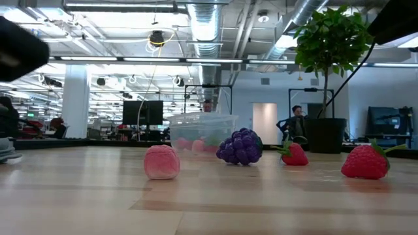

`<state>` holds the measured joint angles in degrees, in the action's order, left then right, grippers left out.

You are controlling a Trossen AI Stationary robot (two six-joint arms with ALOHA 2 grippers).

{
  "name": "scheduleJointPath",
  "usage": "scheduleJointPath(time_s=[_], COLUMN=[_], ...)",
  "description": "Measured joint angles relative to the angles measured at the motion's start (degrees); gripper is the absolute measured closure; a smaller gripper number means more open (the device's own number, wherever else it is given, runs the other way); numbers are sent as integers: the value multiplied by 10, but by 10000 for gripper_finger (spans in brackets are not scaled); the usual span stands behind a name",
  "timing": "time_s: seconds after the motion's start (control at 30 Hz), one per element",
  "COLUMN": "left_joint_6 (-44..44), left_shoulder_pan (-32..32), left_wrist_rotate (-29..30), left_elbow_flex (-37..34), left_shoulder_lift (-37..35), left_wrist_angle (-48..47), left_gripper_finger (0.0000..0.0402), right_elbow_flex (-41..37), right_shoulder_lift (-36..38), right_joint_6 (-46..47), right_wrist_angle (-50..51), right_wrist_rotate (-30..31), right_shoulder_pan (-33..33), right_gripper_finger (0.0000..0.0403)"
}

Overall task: Pick and placing Produce into tupperware
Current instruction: Put the strawberry into the transparent container

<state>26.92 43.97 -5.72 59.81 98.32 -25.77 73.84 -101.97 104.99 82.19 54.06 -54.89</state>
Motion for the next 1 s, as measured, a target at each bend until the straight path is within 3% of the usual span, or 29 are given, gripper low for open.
scheduleJointPath(time_s=[0.23,1.0], left_joint_6=[5,-8], left_shoulder_pan=[-4,-9], left_wrist_rotate=[30,2], left_elbow_flex=[1,-1], left_shoulder_lift=[3,42], left_wrist_angle=[0,36], left_gripper_finger=[171,171], right_elbow_flex=[0,0], right_shoulder_lift=[0,0], right_joint_6=[0,-4], right_wrist_angle=[-2,1], right_wrist_rotate=[0,0], right_shoulder_pan=[-2,-2], right_gripper_finger=[163,163])
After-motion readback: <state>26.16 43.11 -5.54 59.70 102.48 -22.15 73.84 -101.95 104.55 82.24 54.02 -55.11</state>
